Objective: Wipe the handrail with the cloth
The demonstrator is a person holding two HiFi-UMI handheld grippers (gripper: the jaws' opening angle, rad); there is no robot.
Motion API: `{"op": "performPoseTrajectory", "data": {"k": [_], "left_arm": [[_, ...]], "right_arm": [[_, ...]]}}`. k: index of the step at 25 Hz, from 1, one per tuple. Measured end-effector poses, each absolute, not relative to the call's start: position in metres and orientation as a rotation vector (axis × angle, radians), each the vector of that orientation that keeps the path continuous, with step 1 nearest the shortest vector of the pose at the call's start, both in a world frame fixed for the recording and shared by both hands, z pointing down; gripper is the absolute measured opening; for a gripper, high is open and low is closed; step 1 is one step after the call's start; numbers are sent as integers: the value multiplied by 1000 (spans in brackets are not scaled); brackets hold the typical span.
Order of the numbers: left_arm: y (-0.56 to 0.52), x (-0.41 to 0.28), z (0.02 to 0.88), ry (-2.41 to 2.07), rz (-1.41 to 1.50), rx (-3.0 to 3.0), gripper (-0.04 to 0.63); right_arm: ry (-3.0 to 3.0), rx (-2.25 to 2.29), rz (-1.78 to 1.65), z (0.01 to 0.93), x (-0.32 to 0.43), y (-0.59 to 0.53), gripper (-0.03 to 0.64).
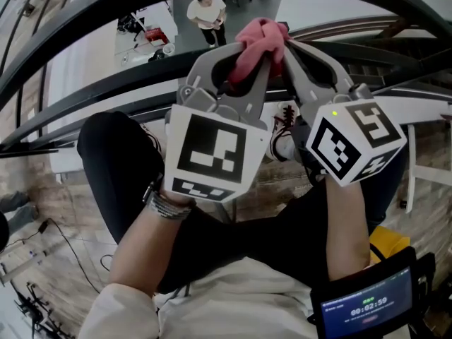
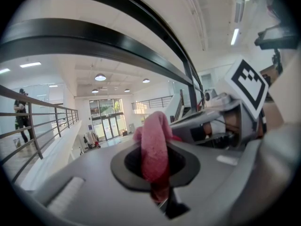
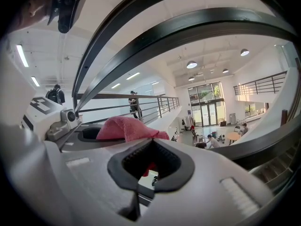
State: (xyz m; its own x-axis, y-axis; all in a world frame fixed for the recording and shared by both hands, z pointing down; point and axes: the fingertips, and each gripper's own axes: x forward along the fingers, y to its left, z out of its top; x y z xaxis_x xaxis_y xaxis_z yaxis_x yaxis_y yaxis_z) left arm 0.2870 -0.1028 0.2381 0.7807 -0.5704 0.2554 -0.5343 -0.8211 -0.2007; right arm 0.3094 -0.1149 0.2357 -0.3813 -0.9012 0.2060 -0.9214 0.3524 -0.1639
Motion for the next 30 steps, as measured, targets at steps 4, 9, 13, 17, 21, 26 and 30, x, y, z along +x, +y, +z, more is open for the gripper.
{"op": "performPoseTrajectory", "data": {"k": [4,9,13,17,21,26,30], "left_arm": [[-101,293,240,875,-465,-2857,32],[-99,299,241,854,-463,-2857,32],[-98,300,240,841,-458,-2852,32],[-98,302,240,830,-453,-2850,34],[-95,308,239,812,-444,-2860,34],[-94,312,239,797,-439,-2857,34],[-93,314,240,789,-436,-2849,34]], "right_arm": [[-2513,1717,390,238,315,-113,2],[-2508,1734,395,238,322,-111,2],[-2508,1741,397,237,324,-111,2],[-2513,1750,399,237,326,-110,2],[-2513,1760,401,236,331,-108,2],[-2509,1774,401,236,335,-107,2],[-2505,1781,403,237,338,-106,2]]}}
